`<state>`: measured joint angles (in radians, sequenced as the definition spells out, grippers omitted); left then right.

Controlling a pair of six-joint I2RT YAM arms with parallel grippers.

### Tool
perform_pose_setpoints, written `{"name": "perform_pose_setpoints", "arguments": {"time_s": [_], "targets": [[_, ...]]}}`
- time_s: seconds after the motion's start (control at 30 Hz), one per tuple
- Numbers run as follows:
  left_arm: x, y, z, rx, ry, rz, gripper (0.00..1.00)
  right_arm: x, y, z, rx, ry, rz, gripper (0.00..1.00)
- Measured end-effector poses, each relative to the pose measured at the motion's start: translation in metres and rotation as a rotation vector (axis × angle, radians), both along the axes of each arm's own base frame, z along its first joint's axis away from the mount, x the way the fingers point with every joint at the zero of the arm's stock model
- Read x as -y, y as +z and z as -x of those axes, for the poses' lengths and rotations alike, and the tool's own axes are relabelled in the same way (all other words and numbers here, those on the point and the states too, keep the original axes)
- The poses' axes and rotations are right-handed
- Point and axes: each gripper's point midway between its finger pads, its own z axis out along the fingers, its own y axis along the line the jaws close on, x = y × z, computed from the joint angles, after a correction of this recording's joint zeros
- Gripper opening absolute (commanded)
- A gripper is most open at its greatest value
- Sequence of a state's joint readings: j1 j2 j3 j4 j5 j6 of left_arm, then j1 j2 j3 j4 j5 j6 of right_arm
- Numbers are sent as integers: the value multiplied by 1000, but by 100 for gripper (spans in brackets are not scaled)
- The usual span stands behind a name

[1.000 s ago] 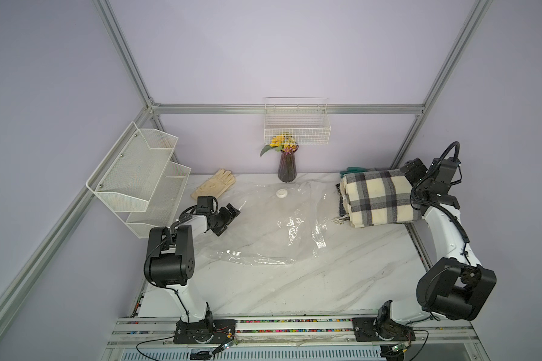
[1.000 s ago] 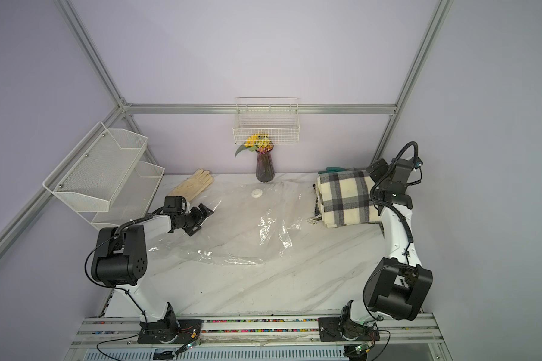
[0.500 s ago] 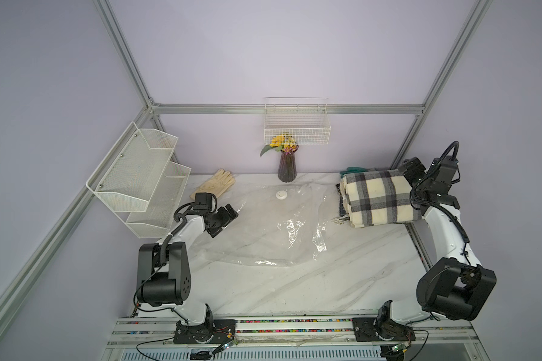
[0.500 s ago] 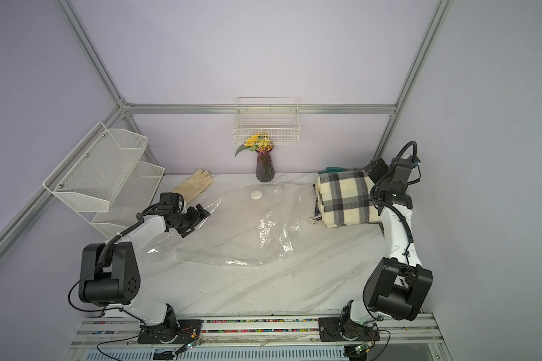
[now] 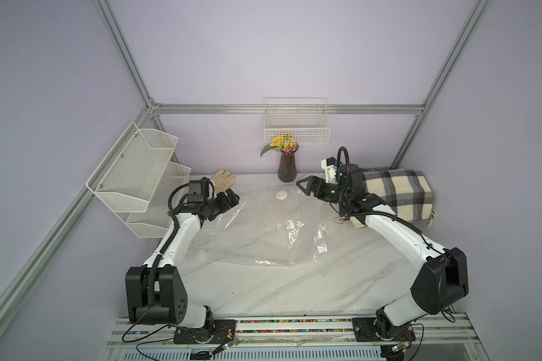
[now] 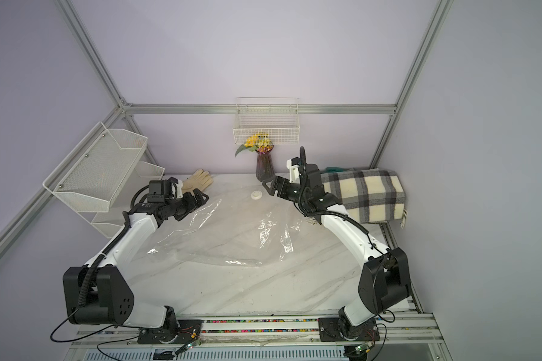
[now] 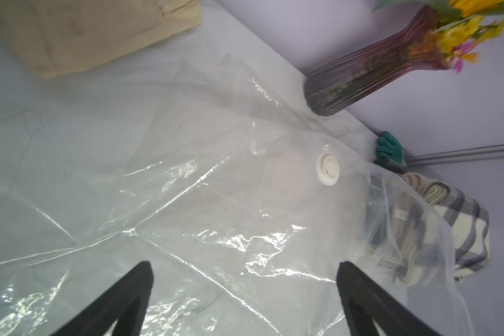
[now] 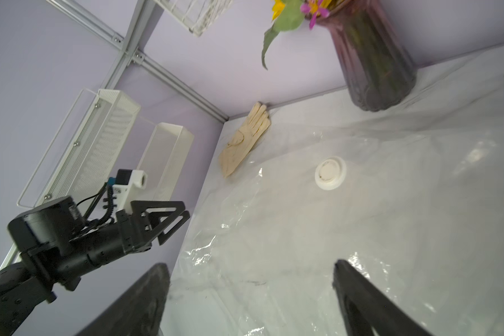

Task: Take the scarf out of the vacuum bag
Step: Adjust the vacuum bag at the center of the board.

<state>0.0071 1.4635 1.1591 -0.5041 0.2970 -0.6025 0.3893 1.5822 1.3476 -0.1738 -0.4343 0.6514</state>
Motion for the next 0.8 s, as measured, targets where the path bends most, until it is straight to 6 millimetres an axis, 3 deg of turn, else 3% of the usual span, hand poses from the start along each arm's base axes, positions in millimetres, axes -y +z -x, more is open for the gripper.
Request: {"name": "perform_pose_setpoints", "arguments": {"time_s": [0.07,0.17,0.27,0.37,0.47,0.57,0.8], "targets": [[-1,-18,7,-51,2,-6,100,-3,-24,-3,-75,5,8,89],[-2,-26,12,-81,1,-19,100,3,-74,-2,-212,-15,65,93],[-6,-23,13,-84,-6,-52,100,17,-119,15,-327,-38,126,94],[-14,-2,9,-63,-5,-119,100,30,-155,34,-408,-52,178,94],[-25,32,-1,-2,2,-197,100,40,-175,44,-452,-67,220,94],[-35,60,-7,48,18,-262,100,43,-181,45,-453,-75,239,94],[-71,70,9,33,120,-378,100,56,-214,59,-479,-92,293,97]]}}
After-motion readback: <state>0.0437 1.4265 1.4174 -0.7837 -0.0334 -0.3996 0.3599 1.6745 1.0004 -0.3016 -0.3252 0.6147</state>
